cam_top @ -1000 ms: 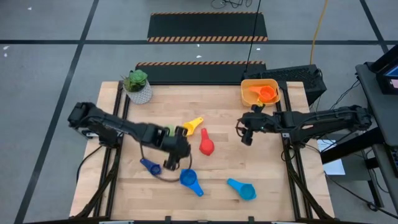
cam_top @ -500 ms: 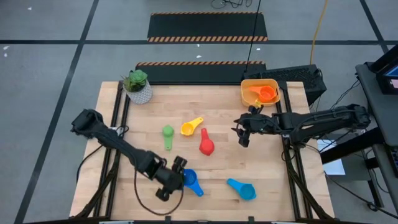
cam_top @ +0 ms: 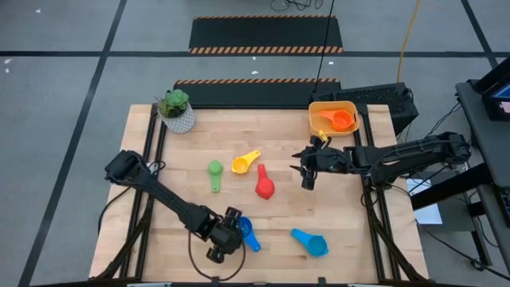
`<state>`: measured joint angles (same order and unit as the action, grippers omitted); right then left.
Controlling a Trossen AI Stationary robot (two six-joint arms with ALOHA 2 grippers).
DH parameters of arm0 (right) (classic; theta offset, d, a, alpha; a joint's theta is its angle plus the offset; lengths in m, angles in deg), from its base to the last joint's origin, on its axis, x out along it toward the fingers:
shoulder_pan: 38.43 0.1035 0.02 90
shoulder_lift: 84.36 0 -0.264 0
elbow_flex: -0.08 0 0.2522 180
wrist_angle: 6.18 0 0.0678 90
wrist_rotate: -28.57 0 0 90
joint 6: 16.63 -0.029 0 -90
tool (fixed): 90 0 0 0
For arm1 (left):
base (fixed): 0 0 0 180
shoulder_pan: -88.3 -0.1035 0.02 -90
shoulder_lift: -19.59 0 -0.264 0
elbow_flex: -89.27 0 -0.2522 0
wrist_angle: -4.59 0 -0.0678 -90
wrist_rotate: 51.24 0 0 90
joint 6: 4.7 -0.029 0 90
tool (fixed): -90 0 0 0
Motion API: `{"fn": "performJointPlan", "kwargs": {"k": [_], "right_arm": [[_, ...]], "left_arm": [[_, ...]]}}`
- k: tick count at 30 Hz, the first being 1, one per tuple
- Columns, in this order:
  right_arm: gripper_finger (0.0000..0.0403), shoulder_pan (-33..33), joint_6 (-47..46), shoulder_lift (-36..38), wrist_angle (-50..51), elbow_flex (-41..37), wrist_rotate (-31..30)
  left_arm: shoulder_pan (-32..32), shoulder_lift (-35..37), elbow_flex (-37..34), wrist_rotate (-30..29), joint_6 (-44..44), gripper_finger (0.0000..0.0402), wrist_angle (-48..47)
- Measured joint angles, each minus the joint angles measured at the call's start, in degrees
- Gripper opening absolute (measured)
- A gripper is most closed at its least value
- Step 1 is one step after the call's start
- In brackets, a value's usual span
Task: Nest measuring cups in basket
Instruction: Stack the left light blue measuring cup on top of the orange measuring cup into the bin
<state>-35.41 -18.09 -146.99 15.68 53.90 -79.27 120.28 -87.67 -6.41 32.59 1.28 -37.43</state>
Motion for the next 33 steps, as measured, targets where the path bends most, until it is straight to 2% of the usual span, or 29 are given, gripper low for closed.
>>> {"fn": "performJointPlan", "kwargs": {"k": [5, 8, 12, 18, 20, 26, 31, 33], "right_arm": [[0.0167, 0.0, 2.21, 0.01, -2.1, 0.02, -0.02], [0.0167, 0.0, 2.37, 0.03, -3.79, 0.02, -0.02], [0.0167, -0.02, 2.24, 0.03, -3.74, 0.01, -0.02], [0.0167, -0.02, 2.22, 0.03, -3.64, 0.02, -0.02], [0.0167, -0.02, 2.23, 0.03, -3.62, 0.02, -0.02], [0.0167, -0.02, 2.96, 0.03, -3.6, 0.02, -0.02], [0.0167, 0.17, 2.6, 0.03, -4.35, 0.02, 0.42], [0.0167, 0.51, 2.4, 0.03, -6.61, 0.0, 3.42]], "left_arm": [[-0.96, -1.88, 0.0, -0.28, 0.13, 0.0229, -0.38], [-1.23, -2.43, 0.0, -0.48, -0.05, 0.0214, -1.67], [-1.65, -2.31, 0.0, -1.45, -1.21, 0.0156, -2.46], [-2.41, -1.57, 0.02, -1.59, -8.21, 0.0037, -3.36], [-3.4, -0.54, 0.0, -1.88, -9.96, 0.0012, -3.78], [-5.75, 5.19, 0.04, 0.32, -18.25, 0.0009, -4.35], [-8.44, 10.8, 0.07, 2.72, -32.32, 0.0013, -3.49], [-9.79, 12.6, 0.07, 5.72, -38.67, 0.0014, -3.77]]}}
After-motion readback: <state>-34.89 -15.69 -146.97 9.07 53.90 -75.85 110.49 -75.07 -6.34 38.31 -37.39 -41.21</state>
